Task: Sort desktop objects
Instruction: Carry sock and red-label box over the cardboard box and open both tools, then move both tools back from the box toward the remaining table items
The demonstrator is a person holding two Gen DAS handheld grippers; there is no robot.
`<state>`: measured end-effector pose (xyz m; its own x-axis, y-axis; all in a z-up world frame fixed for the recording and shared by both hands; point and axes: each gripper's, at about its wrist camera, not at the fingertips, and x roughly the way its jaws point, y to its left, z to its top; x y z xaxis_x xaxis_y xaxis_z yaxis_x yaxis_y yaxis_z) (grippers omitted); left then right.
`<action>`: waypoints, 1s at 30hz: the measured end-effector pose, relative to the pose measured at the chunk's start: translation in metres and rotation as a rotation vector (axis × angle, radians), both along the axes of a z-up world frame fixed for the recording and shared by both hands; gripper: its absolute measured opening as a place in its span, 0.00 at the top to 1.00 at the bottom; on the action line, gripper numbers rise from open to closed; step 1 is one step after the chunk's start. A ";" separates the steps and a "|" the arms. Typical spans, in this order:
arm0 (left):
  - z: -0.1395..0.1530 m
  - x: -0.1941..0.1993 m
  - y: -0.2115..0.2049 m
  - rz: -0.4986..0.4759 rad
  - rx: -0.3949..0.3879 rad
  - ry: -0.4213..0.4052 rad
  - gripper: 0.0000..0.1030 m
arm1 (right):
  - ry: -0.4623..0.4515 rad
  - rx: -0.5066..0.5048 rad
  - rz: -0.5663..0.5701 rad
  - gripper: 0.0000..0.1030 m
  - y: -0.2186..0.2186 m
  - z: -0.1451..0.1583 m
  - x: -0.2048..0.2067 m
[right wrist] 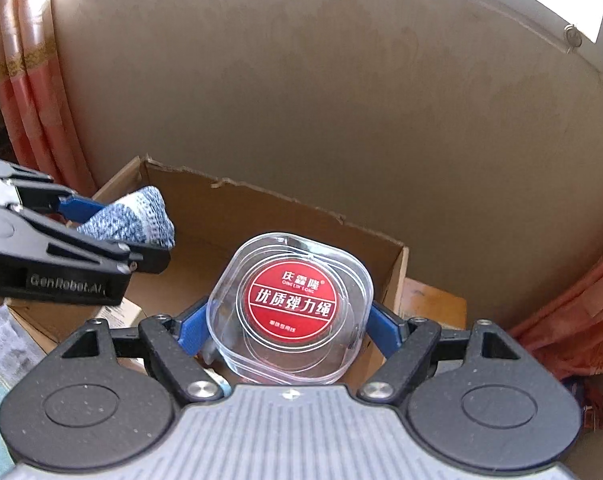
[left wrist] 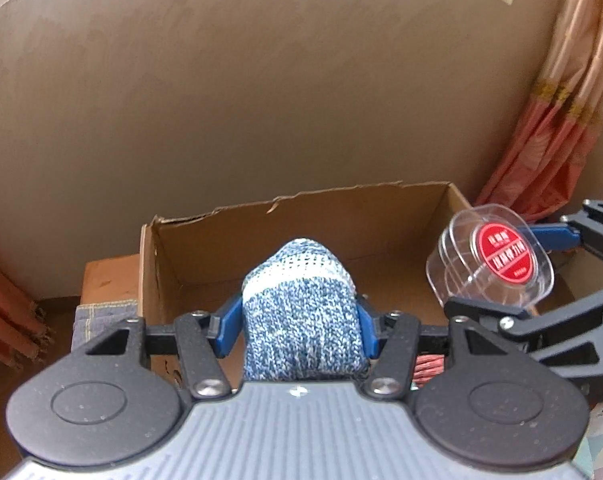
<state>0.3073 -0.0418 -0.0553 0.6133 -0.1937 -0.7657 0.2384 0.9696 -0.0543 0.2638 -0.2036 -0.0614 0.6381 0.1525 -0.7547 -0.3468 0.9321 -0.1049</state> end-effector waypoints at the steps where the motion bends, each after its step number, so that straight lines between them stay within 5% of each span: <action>1: -0.002 0.002 -0.001 0.008 0.003 -0.001 0.45 | 0.010 -0.003 -0.003 0.18 0.000 -0.004 0.002; 3: -0.005 0.004 -0.002 0.022 0.000 -0.011 0.45 | 0.024 -0.009 -0.013 0.18 0.016 -0.008 0.001; 5: -0.006 0.003 -0.002 0.023 0.004 -0.033 0.22 | 0.039 -0.005 -0.019 0.18 0.016 -0.013 0.002; 7: -0.005 0.001 -0.002 0.037 0.031 -0.067 0.10 | 0.060 -0.001 -0.021 0.17 0.017 -0.018 0.003; 11: 0.000 -0.004 0.003 0.051 0.036 -0.069 0.09 | 0.029 0.011 -0.038 0.02 0.015 -0.014 -0.003; 16: 0.010 -0.014 0.019 0.031 -0.019 -0.037 0.09 | 0.018 0.068 -0.041 0.01 0.008 0.005 -0.019; 30: 0.046 -0.067 0.047 -0.046 -0.030 -0.005 0.05 | -0.080 0.006 0.072 0.01 0.025 0.038 -0.079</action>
